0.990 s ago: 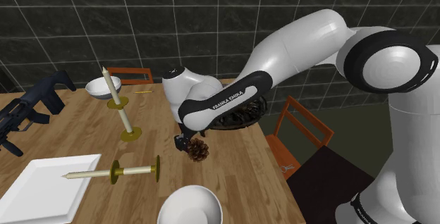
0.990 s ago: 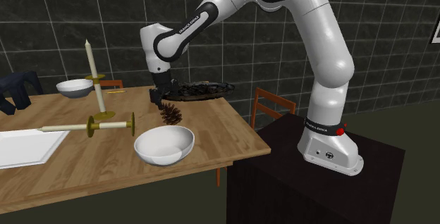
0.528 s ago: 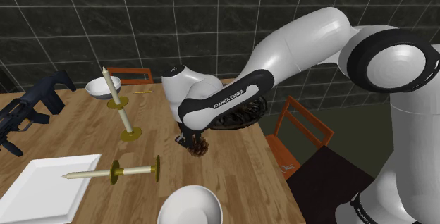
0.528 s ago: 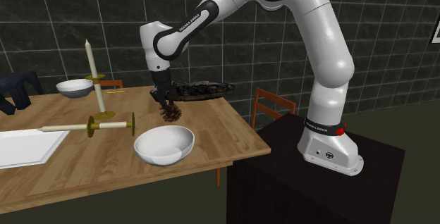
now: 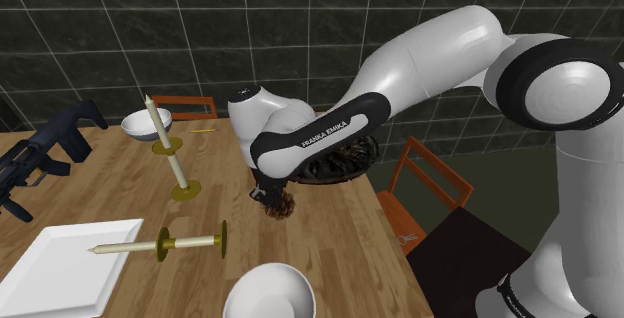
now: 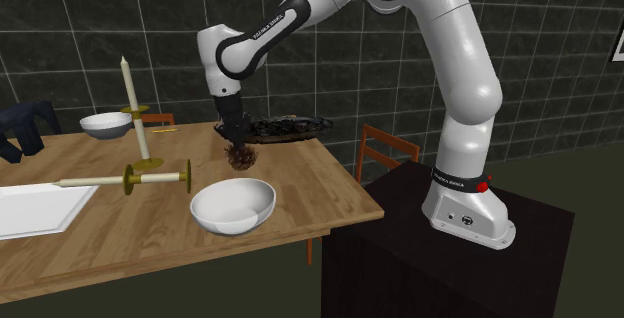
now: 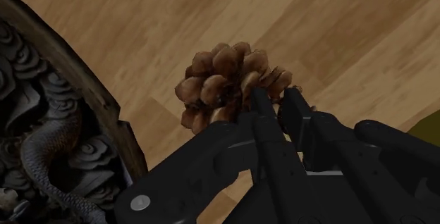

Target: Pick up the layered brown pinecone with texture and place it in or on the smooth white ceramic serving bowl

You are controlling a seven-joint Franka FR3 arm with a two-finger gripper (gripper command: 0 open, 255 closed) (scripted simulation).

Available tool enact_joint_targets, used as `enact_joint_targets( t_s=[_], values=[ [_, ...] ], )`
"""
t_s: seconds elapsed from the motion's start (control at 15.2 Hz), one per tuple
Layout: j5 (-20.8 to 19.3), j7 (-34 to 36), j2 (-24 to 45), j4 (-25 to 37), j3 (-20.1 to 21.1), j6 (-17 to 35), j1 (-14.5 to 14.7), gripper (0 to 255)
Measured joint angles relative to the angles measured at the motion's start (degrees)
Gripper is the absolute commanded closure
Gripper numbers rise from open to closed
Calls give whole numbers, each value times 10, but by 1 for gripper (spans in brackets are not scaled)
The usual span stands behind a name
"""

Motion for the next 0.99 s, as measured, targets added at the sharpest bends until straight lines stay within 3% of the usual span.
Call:
enact_joint_targets(
  t_s=[0.66, 0.73, 0.99],
  values=[
    [17, -14, -37, 25, 8, -60, -5, 255],
    [17, -14, -37, 26, 8, -60, -5, 0],
    [22, 14, -17, 24, 8, -66, 7, 0]
  ],
)
